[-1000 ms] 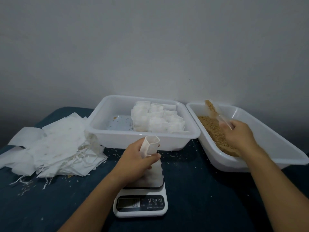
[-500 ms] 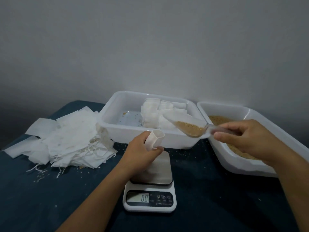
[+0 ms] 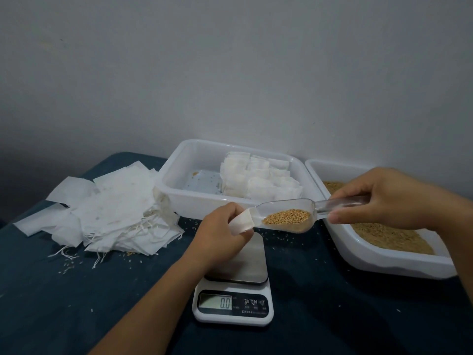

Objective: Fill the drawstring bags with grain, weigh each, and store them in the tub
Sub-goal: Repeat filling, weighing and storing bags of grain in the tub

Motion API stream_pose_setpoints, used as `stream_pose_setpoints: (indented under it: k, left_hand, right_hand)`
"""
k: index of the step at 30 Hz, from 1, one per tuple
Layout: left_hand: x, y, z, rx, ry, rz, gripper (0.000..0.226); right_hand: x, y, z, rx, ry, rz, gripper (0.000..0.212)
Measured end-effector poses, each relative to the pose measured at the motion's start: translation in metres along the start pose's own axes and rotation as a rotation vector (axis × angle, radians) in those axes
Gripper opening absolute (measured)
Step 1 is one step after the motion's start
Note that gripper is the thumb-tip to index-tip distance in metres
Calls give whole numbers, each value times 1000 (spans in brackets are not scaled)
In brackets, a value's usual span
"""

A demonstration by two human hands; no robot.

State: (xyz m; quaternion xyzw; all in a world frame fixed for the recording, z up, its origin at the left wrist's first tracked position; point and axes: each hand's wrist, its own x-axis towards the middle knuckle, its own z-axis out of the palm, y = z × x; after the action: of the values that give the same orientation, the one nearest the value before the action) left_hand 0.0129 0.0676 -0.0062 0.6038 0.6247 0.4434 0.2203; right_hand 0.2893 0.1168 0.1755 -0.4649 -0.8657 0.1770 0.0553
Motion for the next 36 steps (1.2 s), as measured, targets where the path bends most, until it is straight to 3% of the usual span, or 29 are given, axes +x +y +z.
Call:
stream_pose_setpoints:
  k: [13, 22, 32, 36]
  left_hand:
    - [-1, 2, 3, 12, -29, 79, 18]
    - [-2, 2, 4, 11, -32, 103, 25]
    - [-2, 1, 4, 19, -9, 76, 17]
    - [-1, 2, 1, -76, 9, 12, 15]
  right_hand:
    - [16, -40, -24, -147, -114, 10, 52]
    - [18, -59, -33, -288, -126, -23, 54]
    - [-3, -70, -37, -567, 88, -46, 33]
    - [-10, -34, -24, -411, 235, 28, 30]
